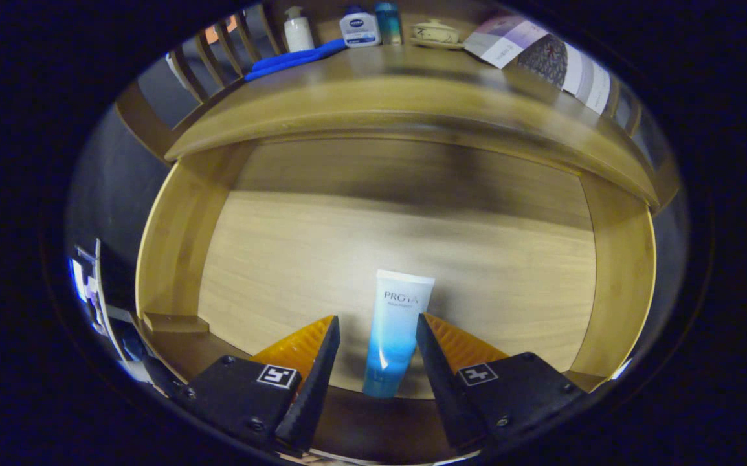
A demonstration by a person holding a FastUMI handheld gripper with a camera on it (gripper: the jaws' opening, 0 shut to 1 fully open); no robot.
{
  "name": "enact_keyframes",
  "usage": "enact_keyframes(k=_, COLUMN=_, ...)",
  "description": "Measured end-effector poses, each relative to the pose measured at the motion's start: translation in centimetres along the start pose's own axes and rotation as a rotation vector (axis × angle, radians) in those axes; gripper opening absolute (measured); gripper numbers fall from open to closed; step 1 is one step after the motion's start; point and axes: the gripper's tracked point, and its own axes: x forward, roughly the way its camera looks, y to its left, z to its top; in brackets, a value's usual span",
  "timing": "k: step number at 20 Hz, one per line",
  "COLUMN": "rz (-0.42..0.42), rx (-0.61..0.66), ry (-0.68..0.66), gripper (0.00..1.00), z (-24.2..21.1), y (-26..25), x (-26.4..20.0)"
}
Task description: Pull open the drawer, take out the items inside it, and place them on the countertop above the cabinet.
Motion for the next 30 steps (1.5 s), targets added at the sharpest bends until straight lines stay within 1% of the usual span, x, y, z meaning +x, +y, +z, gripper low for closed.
enact_keyframes(k=1, rz=-0.014, rx=0.012, ry=0.004, gripper=0.76, z=0.1, y=-0.2, x=0.2)
enact_keyframes(k=5, rz=-0.015, rx=0.016, ry=0.075, gripper=0.76, z=-0.8, y=-0.5, x=1.2)
enact_keyframes(k=8, rz=-0.012, rx=0.017, ry=0.09, gripper=0.76, z=-1.0, y=-0.5, x=1.6)
enact_keyframes(k=10, rz=-0.025, rx=0.017, ry=0.091, gripper=0.75, z=-1.1, y=-0.7, x=1.9)
enact_keyframes(k=12, rz=-0.038, rx=0.022, ry=0.085, gripper=0.7, z=-0.9, y=-1.1, x=2.0)
enact_keyframes(k=13, rz=-0.039, rx=0.023, ry=0.08, gripper=0.63, z=-0.8, y=-1.1, x=1.4)
enact_keyframes(k=14, rz=-0.051, rx=0.019, ry=0.067, gripper=0.56, z=-0.7, y=-1.3, x=1.9)
enact_keyframes(k=16, rz=-0.075, rx=0.007, ry=0.033, gripper=0.53, z=-0.1, y=-1.6, x=1.2)
enact_keyframes(k=19, rz=-0.049, rx=0.005, ry=0.005, gripper=0.5, z=0.6, y=-1.2, x=-0.5)
enact_keyframes(k=28, rz=-0.015, rx=-0.031, ry=-0.135, gripper=0.5, z=4.9, y=0.0, x=-7.8)
enact_keyframes(k=30, rz=-0.018, rx=-0.036, ry=-0.171, gripper=0.5, z=6.5, y=0.2, x=-9.6)
